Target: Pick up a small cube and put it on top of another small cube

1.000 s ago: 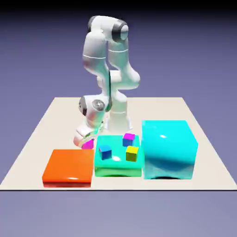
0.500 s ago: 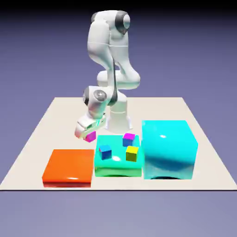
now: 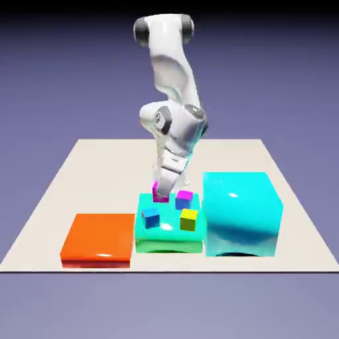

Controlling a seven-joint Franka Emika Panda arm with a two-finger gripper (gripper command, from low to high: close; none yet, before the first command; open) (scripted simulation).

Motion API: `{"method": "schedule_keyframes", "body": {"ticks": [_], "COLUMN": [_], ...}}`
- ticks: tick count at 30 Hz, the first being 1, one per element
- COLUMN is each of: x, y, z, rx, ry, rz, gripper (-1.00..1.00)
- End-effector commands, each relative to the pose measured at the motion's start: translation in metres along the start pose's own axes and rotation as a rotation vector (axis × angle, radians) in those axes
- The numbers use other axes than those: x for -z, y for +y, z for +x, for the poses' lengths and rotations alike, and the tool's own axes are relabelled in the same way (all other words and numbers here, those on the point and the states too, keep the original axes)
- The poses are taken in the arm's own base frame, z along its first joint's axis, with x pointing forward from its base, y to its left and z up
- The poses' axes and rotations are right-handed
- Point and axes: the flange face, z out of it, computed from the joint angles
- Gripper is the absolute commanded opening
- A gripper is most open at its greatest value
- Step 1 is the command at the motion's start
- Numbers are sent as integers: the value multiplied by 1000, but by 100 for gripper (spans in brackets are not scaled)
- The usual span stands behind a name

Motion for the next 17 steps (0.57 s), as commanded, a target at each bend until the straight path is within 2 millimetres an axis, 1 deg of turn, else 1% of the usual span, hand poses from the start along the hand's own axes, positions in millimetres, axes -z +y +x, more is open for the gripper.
{"method": "schedule_keyframes", "body": {"ticks": [1, 2, 3, 5, 9, 10, 11, 12, 16, 17], "x": [14, 28, 28, 26, -37, -43, -43, -43, 21, 26], "y": [-8, -17, -23, -24, -28, -28, -28, -28, -24, -24], "z": [15, 29, 36, 37, 42, 42, 42, 42, 37, 37], "rx": [67, 134, 202, 214, 214, 214, 214, 214, 214, 214], "ry": [14, 27, 19, 15, 14, 15, 15, 15, 14, 15], "rz": [-11, -20, -30, -31, -32, -31, -31, -31, -32, -31], "gripper": [-100, -100, -100, -100, -100, -100, 100, 100, 100, 100]}}
